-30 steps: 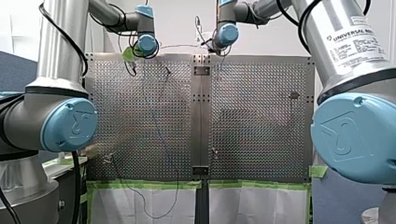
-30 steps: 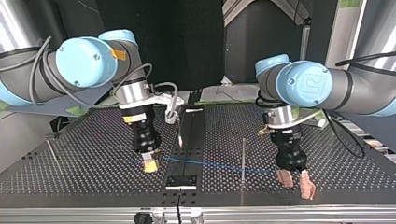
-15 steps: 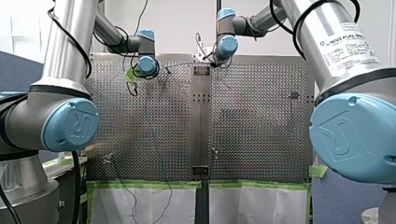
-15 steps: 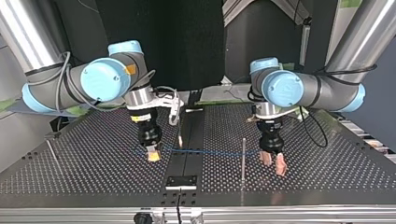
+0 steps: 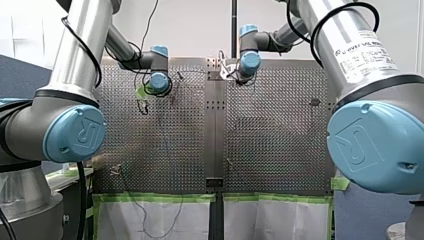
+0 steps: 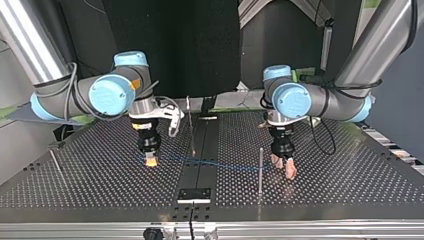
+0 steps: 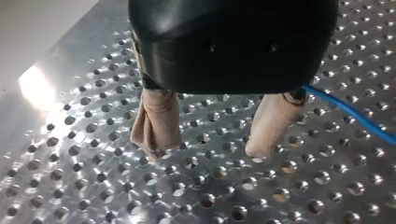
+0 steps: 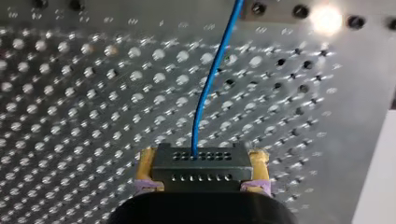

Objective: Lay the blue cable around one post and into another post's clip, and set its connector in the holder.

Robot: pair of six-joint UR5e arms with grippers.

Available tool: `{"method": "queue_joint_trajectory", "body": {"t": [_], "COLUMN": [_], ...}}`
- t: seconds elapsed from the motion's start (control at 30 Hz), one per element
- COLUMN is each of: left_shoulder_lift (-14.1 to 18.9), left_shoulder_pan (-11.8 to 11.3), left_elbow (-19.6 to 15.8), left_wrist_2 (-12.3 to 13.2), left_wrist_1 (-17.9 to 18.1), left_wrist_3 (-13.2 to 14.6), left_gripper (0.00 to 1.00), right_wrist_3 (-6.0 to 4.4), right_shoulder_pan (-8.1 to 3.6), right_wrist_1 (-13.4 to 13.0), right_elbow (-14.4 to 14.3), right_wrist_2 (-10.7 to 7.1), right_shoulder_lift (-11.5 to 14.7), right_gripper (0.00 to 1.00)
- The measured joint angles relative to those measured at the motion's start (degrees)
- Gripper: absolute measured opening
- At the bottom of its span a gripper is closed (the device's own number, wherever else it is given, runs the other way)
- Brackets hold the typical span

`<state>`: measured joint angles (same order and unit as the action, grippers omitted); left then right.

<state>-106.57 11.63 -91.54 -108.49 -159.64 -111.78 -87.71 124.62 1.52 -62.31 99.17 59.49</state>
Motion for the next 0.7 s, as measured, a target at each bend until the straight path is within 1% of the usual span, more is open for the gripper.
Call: {"method": "queue_joint_trajectory", "body": {"t": [0.07, 0.13, 0.23, 0.33, 0.37, 0.47, 0.6, 0.7], "left_shoulder_lift": [-0.08, -0.08, -0.09, -0.11, -0.11, -0.09, -0.08, -0.08], "left_shoulder_pan": [0.16, 0.27, 0.32, 0.38, 0.39, 0.41, 0.32, 0.04], "left_elbow": [-0.01, -0.02, -0.02, -0.02, -0.02, -0.02, 0.00, 0.00], "left_wrist_2": [-0.14, -0.30, -0.38, -0.18, -0.09, 0.12, 0.28, 0.40], "left_wrist_1": [-0.21, -0.33, -0.43, -0.48, -0.49, -0.50, -0.45, -0.39], "left_wrist_3": [-0.07, -0.28, -1.03, -1.99, -2.23, -3.33, -4.75, -5.92], "left_gripper": [1.00, 1.00, 1.00, 1.00, 1.00, 1.00, 1.00, 1.00], "right_wrist_3": [-0.18, -0.64, -1.90, -3.31, -3.85, -4.62, -5.15, -5.78], "right_shoulder_pan": [-0.24, -0.57, -0.92, -1.04, -1.01, -0.82, -0.36, 0.06], "right_wrist_1": [-0.45, -1.10, -2.52, -4.00, -4.65, -6.31, -8.38, -9.68], "right_elbow": [-0.93, -1.81, -3.36, -4.88, -5.55, -7.20, -9.29, -10.58], "right_wrist_2": [0.25, 0.83, 2.18, 3.53, 4.01, 5.32, 6.47, 7.22], "right_shoulder_lift": [-0.01, -0.01, -0.01, -0.01, -0.01, 0.00, 0.03, 0.06], "right_gripper": [0.00, 0.00, 0.00, 0.00, 0.00, 0.00, 0.00, 0.00]}}
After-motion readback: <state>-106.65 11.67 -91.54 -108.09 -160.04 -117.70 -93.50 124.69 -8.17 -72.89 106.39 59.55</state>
